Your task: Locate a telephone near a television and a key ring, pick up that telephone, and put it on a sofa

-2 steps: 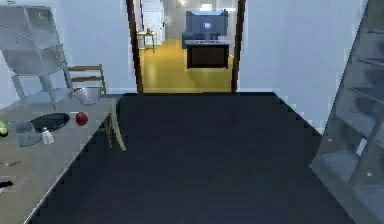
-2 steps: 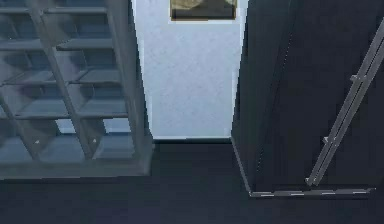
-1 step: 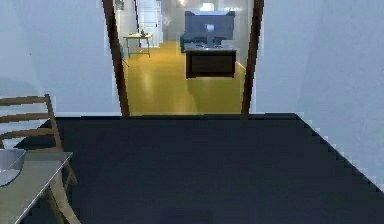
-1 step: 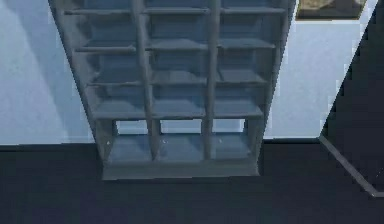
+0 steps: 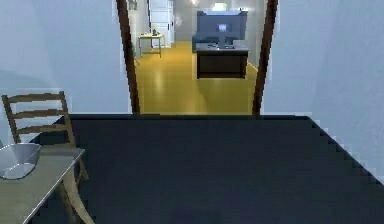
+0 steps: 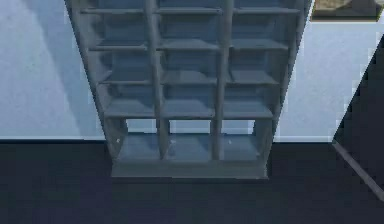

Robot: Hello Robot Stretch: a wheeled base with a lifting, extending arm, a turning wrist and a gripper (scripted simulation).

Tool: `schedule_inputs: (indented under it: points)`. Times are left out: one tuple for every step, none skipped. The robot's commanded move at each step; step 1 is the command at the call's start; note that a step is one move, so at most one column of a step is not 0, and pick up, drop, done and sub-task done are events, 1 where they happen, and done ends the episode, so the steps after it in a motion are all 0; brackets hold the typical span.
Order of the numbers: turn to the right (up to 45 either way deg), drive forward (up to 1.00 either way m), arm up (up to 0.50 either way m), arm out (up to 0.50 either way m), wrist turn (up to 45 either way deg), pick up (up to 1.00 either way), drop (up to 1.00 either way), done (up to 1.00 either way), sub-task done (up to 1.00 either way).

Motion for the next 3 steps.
schedule_inputs:
  points:
    - [0.0, 1.00, 0.00, 0.00, 0.0, 0.00, 0.00, 0.00, 0.00]
    - [-3.0, 0.00, 0.00, 0.00, 0.0, 0.00, 0.00, 0.00, 0.00]
    - [0.0, 0.35, 0.00, 0.00, 0.0, 0.00, 0.00, 0.00, 0.00]
